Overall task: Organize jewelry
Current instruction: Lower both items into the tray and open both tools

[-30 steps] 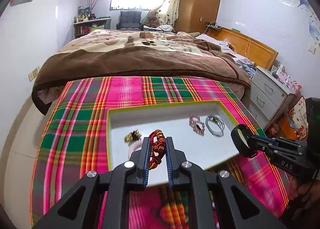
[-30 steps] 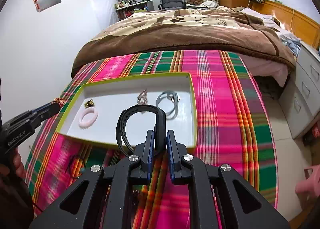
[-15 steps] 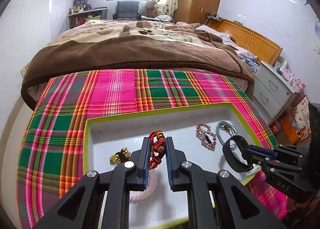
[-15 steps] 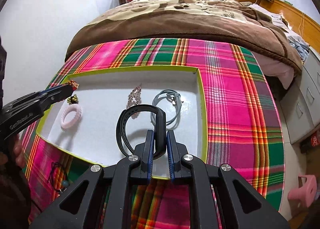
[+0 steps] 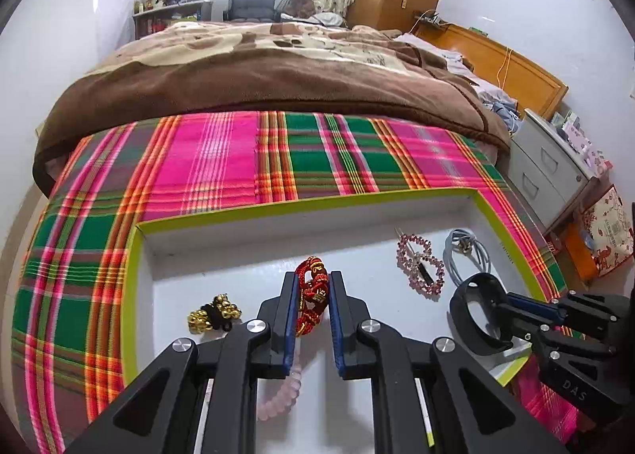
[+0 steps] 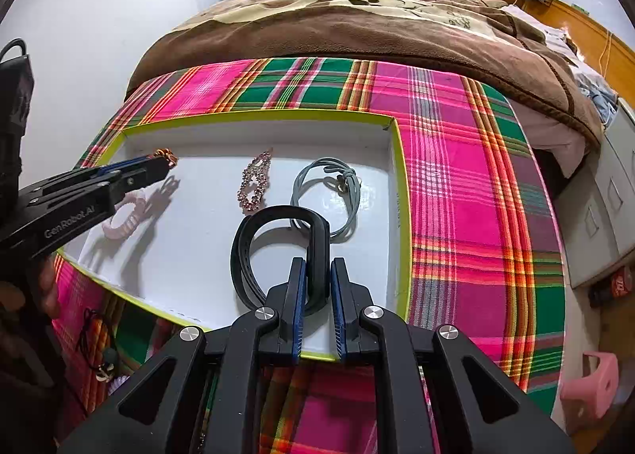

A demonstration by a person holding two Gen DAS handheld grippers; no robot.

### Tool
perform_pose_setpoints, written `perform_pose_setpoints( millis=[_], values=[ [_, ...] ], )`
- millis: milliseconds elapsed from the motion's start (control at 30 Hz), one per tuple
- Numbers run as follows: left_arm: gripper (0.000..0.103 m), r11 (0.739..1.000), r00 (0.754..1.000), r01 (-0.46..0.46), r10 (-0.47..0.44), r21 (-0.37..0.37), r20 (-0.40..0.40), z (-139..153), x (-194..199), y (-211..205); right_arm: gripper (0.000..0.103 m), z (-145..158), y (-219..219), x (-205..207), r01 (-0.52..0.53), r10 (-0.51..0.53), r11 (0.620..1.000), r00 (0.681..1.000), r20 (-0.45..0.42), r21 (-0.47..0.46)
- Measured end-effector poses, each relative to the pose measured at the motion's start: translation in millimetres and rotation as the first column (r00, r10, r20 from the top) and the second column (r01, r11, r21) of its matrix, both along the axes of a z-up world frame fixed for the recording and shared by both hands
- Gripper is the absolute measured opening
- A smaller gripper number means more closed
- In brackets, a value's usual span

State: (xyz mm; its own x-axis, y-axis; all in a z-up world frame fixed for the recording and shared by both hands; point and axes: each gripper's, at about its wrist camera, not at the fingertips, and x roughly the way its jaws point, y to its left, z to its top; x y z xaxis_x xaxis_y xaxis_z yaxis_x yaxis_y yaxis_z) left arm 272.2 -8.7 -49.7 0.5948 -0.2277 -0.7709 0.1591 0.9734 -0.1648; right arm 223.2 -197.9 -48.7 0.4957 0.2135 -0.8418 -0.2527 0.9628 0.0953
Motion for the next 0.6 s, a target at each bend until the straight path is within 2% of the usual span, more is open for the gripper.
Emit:
perform_pose_setpoints(
  millis=[133, 600],
  values=[
    [0.015, 1.0, 1.0, 0.0, 0.0, 0.025, -0.008, -3.6, 1.7, -4.2, 0.013, -0.1, -0.2, 0.6, 0.0, 0.0, 1.0, 1.0, -0.002, 0.002],
    [0.016, 1.0, 0.999, 0.007, -0.006, 0.007, -0.038, -9.5, 5.0, -5.8, 0.013, 0.2, 0.1, 0.5, 0.008, -0.008, 1.0, 1.0, -0.009, 0.007]
  ],
)
